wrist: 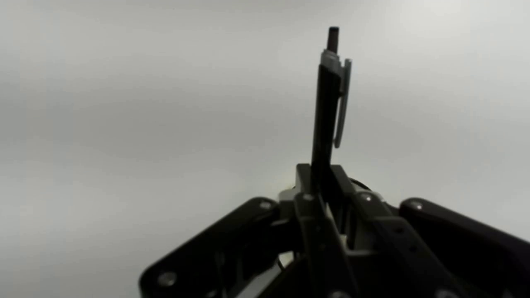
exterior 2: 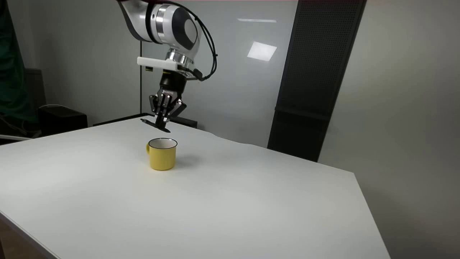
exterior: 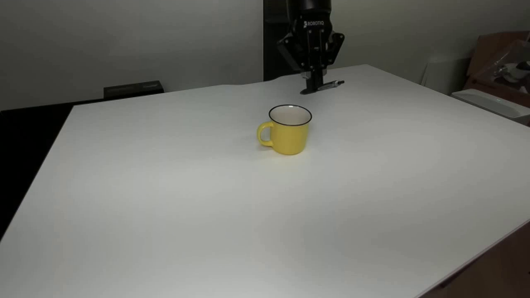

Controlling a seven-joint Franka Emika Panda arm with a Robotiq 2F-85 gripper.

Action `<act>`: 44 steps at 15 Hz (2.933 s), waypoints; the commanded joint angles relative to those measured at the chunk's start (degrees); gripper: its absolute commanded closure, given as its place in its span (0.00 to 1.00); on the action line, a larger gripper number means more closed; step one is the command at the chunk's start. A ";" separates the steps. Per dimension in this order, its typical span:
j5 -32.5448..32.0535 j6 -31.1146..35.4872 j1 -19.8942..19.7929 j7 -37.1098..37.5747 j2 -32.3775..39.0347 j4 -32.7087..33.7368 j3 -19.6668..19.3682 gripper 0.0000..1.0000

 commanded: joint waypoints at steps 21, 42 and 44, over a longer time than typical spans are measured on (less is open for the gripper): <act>7.61 -7.15 -0.66 2.02 10.75 14.14 1.53 0.97; 19.37 -12.09 -6.60 11.79 13.21 16.44 0.12 0.97; 20.06 -12.42 -6.76 12.05 14.03 16.66 0.25 0.97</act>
